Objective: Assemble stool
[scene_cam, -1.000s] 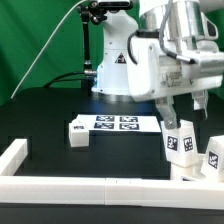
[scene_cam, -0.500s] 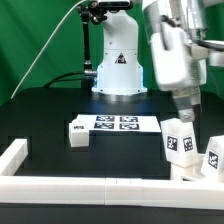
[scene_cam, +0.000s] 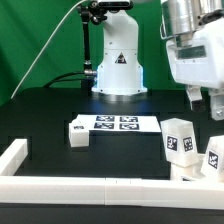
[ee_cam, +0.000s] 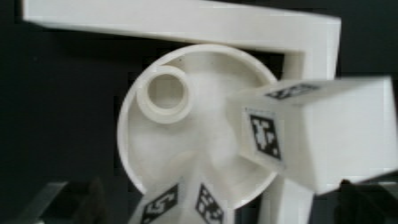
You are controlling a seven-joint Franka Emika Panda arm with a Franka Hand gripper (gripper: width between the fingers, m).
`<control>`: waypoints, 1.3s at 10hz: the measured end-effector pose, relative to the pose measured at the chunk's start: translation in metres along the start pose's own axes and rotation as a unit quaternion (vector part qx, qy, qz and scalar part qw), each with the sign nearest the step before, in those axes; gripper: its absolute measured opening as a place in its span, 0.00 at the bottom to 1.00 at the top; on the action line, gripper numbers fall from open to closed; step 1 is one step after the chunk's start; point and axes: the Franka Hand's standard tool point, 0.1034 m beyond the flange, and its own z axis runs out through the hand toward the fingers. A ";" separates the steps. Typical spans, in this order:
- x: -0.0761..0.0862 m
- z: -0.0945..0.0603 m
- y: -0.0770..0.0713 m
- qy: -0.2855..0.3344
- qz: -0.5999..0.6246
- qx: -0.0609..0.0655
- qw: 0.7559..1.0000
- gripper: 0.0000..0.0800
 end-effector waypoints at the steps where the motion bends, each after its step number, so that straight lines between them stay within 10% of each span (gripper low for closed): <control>1: 0.001 0.000 0.000 0.000 -0.043 0.000 0.999 0.81; 5: 0.002 0.001 0.001 0.013 -0.216 -0.011 0.976 0.81; 8: 0.000 0.001 0.001 0.037 -0.410 -0.044 0.911 0.81; 13: 0.003 0.000 0.000 0.031 -0.557 -0.053 0.828 0.81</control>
Offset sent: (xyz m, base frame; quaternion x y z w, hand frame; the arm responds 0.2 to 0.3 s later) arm 0.0000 0.0000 0.0000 0.0000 0.0000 -0.1938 0.9810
